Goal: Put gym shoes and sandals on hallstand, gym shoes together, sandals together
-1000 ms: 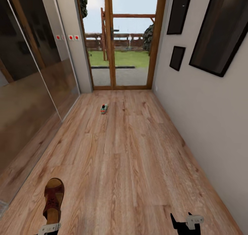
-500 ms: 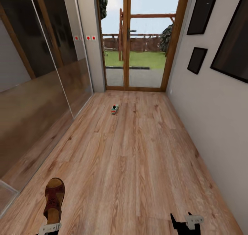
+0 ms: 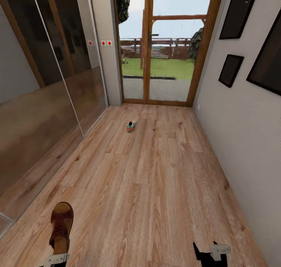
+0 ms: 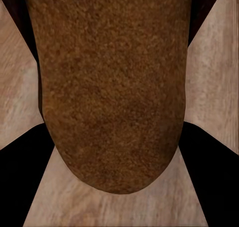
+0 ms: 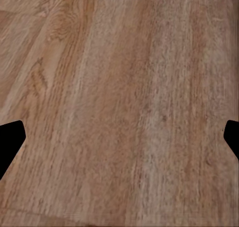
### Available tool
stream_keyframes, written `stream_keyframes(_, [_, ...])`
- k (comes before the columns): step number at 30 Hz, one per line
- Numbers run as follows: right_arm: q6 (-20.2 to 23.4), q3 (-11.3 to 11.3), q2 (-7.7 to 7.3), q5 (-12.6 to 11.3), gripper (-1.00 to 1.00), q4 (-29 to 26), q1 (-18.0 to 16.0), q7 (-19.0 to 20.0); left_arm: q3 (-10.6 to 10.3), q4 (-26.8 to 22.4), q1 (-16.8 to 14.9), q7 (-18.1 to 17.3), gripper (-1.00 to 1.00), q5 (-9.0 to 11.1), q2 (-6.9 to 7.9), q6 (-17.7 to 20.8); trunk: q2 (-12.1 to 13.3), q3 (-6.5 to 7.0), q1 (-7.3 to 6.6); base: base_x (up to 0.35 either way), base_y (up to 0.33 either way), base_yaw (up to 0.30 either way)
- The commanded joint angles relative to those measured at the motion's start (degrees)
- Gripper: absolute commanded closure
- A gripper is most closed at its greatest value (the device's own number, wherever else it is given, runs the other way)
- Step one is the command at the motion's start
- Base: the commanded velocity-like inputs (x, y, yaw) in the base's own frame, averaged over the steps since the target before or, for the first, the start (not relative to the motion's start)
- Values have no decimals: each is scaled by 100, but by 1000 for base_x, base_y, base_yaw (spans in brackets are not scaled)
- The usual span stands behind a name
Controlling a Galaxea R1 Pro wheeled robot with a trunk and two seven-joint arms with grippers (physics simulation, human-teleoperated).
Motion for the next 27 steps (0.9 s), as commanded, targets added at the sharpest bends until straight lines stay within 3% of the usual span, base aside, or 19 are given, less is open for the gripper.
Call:
stream_keyframes(1, [-14,-52,-1,52,-100,4,-3,17,52,-2,-4,-47,100,-30,-3,-17,-2,-4,0,44,-265,34])
stream_keyframes(13, [-17,-52,6,53,-100,4,-3,17,88,-2,-5,-43,100,-6,4,-14,-2,-4,0,-27,-260,211])
stream_keyframes(27, [-17,-48,8,61,-100,4,-4,17,110,0,-7,90,100,14,23,-2,-2,-4,0,-23,-40,276])
